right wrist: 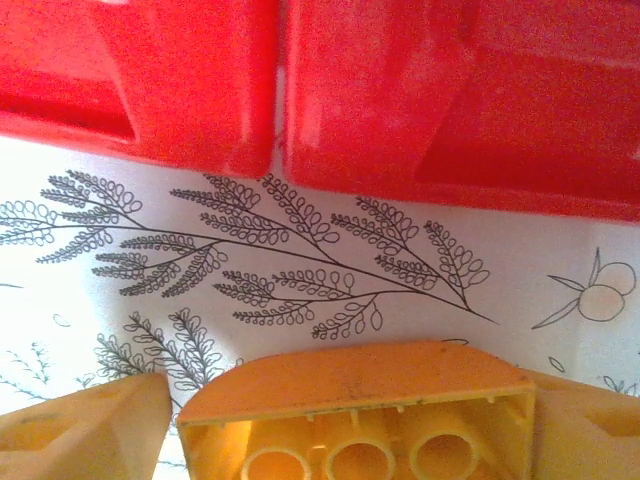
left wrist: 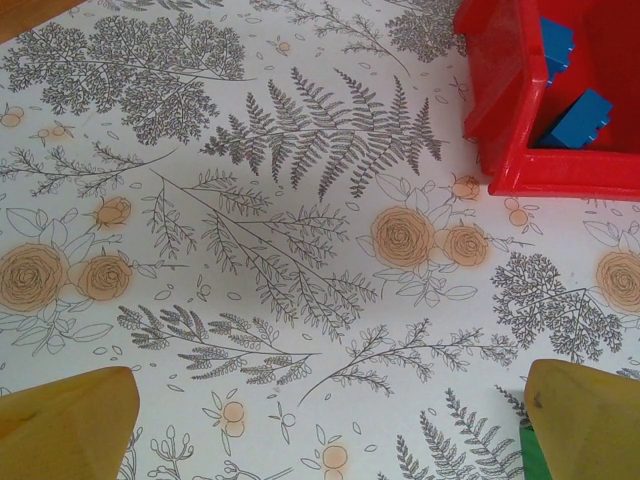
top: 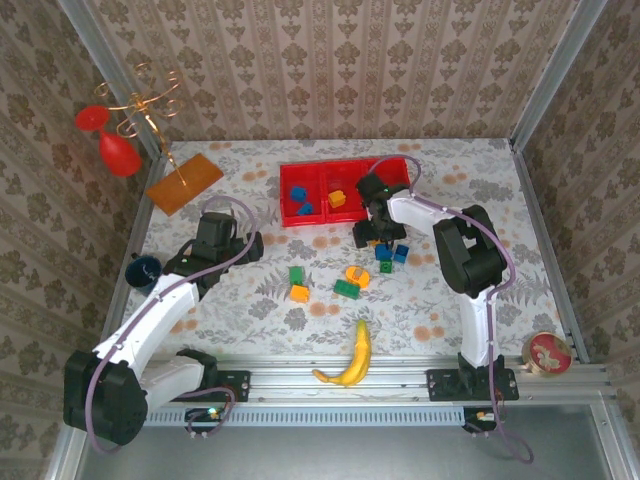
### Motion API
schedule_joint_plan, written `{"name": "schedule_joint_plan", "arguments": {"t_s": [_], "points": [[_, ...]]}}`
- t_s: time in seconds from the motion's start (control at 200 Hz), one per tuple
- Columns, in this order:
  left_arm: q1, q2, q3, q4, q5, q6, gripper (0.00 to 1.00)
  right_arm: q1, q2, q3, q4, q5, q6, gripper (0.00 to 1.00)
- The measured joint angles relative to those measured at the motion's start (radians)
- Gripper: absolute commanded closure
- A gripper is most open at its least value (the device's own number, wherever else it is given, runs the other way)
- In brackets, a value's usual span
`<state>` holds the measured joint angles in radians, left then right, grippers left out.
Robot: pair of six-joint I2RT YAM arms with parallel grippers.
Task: Sort the legos into containers by color
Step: Pick up the lego from the center of the table.
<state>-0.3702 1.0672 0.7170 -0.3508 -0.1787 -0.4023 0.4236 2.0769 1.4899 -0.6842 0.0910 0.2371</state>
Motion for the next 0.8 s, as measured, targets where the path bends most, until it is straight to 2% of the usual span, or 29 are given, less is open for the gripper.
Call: {"name": "schedule_joint_plan", "arguments": {"t_s": [0.345,0.805], "points": [[0.008,0.000,-0.005,0.000,0.005,-0.007,0.00,0.008,0.001,0.000,0.004,-0.006,0.005,0.38],[0.013,0.000,-0.008,0.000,0.015,-0.010,0.00,0.034,-0.009,0.000,0.005,-0.006,0.021,0.52]]}}
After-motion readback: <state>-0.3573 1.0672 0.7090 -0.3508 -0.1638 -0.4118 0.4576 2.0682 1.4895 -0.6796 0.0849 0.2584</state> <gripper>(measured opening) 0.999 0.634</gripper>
